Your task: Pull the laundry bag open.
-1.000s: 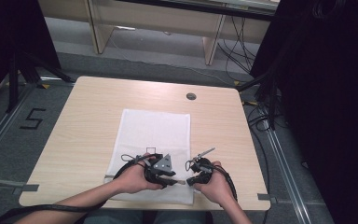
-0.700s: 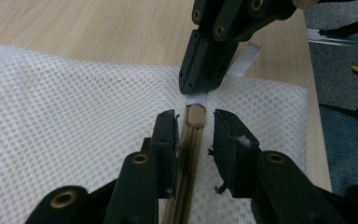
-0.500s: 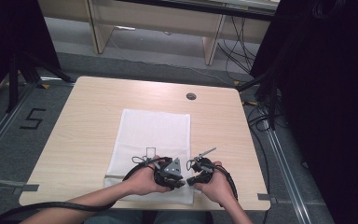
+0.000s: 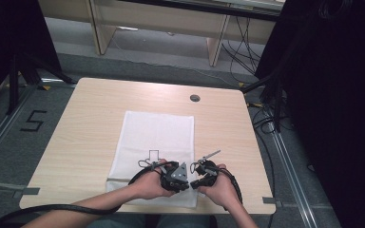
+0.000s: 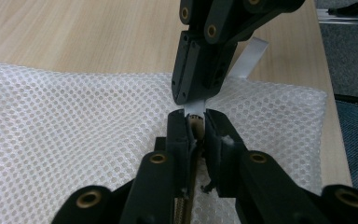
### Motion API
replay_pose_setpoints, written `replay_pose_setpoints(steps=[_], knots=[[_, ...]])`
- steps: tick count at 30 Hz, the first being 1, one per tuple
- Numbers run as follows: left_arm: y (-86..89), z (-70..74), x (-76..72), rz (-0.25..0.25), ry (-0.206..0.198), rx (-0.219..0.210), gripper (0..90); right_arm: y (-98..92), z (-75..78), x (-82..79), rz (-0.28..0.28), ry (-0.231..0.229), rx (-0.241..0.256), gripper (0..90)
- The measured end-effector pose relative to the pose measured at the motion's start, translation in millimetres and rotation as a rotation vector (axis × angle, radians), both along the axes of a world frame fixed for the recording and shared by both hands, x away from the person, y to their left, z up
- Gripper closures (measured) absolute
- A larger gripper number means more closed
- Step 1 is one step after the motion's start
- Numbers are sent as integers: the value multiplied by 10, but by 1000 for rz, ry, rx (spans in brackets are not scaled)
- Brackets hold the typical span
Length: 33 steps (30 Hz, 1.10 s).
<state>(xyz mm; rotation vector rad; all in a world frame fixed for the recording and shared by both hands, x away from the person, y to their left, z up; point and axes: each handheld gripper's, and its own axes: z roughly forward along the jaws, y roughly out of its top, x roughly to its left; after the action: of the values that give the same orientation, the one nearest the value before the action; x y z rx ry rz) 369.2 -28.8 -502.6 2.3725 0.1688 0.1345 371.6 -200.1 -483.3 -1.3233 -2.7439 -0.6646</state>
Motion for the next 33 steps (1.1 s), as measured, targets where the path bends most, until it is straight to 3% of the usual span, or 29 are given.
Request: replay_pose_setpoints(steps=[3, 4, 6, 7, 8, 11, 17, 19, 24, 28, 33], knots=[[-7, 13, 14, -4, -4, 5, 809, -1, 3, -3, -2, 2, 2, 900], [-6, 20, 23, -4, 9, 12, 809, -2, 3, -3, -2, 4, 3, 900], [-5, 30, 41, 12, 35, -8, 808, -4, 2, -3, -5, 4, 5, 900], [-11, 30, 48, 24, 59, -30, 808, 8, 13, -21, -33, 27, 6, 900], [-11, 32, 57, 27, 64, -34, 807, 18, 23, -35, -52, 54, 9, 900], [-21, 22, 60, 26, 71, -26, 806, 9, 19, -24, -38, 39, 4, 900], [-29, 25, 58, 19, 54, -18, 810, 18, 22, -33, -50, 50, 8, 900], [-25, 23, 55, 17, 60, -12, 812, 2, 9, -13, -20, 13, 2, 900], [-16, 25, 53, 16, 59, -12, 814, 9, 11, -26, -25, 11, -9, 900], [-11, 29, 50, 6, 42, -11, 815, 18, 4, -14, 13, -11, -18, 900], [-5, 37, 35, 6, 31, -2, 816, 29, 5, -29, -3, -19, -26, 900]])
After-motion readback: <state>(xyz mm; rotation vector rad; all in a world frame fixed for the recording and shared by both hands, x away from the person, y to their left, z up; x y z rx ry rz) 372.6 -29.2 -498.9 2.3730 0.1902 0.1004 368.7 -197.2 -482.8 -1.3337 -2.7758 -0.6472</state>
